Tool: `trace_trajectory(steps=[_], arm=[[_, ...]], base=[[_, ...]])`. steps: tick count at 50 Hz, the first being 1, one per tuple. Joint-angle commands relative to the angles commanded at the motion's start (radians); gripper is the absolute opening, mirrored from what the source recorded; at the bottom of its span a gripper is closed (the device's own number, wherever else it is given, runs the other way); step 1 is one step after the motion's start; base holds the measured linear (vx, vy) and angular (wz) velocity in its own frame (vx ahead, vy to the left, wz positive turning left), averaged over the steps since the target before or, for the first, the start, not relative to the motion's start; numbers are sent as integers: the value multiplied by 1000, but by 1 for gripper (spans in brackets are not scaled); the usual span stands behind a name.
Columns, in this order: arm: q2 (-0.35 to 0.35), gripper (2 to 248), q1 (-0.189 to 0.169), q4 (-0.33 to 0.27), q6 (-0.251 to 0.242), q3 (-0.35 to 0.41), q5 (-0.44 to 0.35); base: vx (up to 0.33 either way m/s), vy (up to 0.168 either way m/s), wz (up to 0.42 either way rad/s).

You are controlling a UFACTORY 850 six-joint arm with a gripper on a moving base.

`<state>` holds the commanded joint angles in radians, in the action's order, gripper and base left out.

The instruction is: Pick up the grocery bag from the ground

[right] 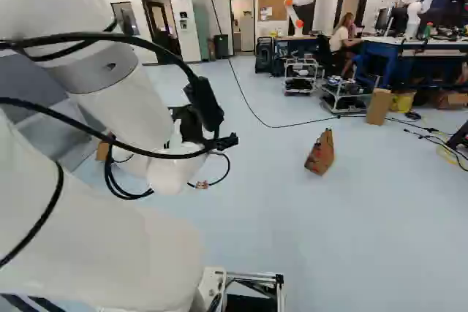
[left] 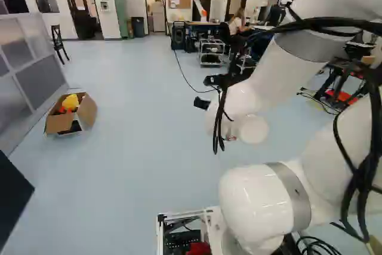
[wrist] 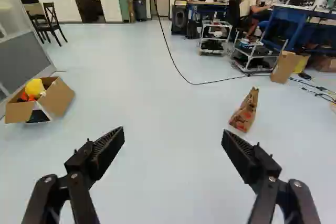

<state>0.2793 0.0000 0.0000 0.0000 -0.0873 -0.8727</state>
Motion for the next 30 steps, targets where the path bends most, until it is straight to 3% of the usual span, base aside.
trace_trajectory(steps=[30], arm=[[0,247,0,0,0,0,0]], base=[[0,0,0]])
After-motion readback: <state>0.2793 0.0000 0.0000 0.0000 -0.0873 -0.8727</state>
